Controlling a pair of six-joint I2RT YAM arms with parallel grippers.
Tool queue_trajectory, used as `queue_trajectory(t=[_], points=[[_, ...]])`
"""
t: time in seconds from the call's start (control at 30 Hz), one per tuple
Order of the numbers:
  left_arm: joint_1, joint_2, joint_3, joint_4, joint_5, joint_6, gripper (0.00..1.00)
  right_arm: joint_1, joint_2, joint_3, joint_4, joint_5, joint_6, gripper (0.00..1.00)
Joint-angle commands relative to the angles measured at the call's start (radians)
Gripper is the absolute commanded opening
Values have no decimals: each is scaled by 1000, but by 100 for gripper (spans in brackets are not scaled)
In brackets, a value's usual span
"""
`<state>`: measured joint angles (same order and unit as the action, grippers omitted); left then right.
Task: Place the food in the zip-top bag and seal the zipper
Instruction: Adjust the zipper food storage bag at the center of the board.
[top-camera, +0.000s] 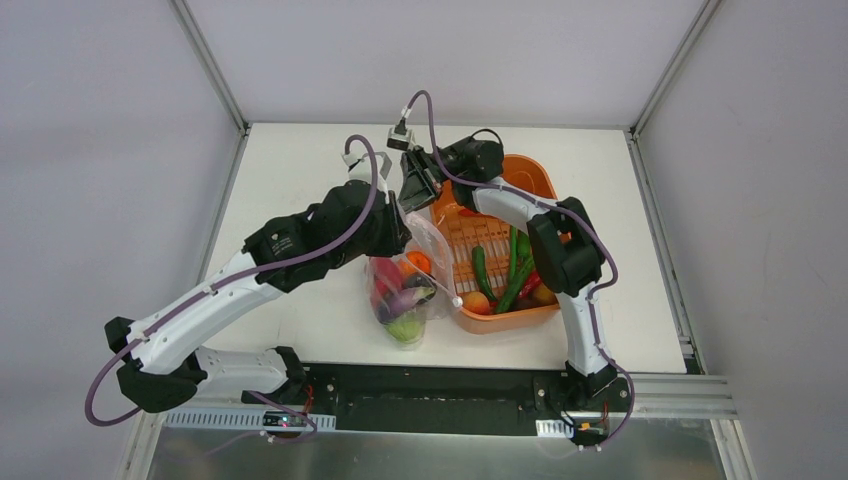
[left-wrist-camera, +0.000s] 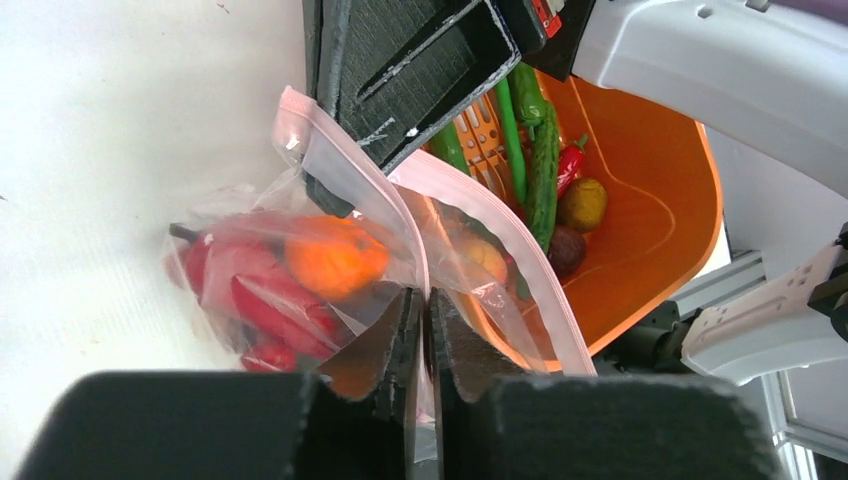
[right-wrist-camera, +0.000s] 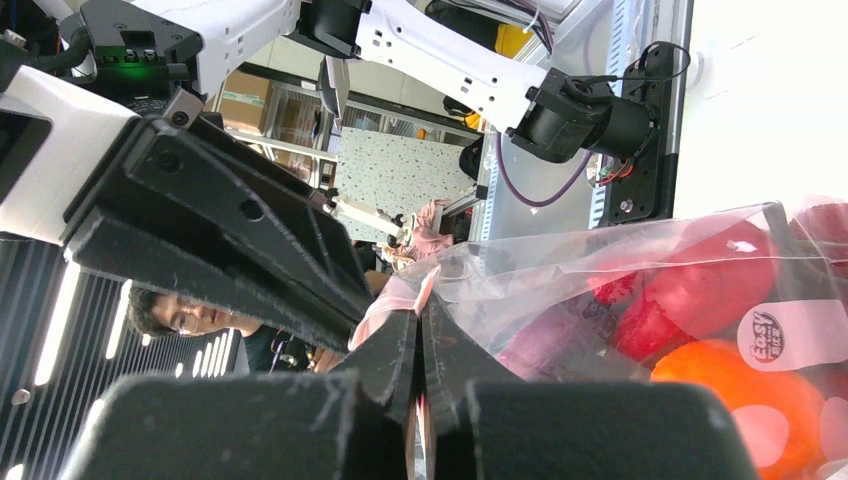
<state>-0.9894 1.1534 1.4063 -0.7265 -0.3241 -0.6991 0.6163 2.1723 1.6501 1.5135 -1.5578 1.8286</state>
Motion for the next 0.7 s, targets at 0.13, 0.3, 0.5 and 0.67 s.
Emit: queue_trajectory(t=[0.13, 0.3, 0.5, 0.67], points=[[-8, -62, 15, 13, -42, 43, 0, -27, -84, 4, 214, -103, 51, 8], [-9, -102, -20, 28, -72, 61, 0, -58, -72, 64, 214, -104, 106, 45], [-7, -151, -58, 38, -113, 81, 0, -67, -113, 99, 214, -102, 139, 82], [-7, -160, -71, 48, -107, 91, 0, -112, -153, 68, 213, -102, 142, 100]])
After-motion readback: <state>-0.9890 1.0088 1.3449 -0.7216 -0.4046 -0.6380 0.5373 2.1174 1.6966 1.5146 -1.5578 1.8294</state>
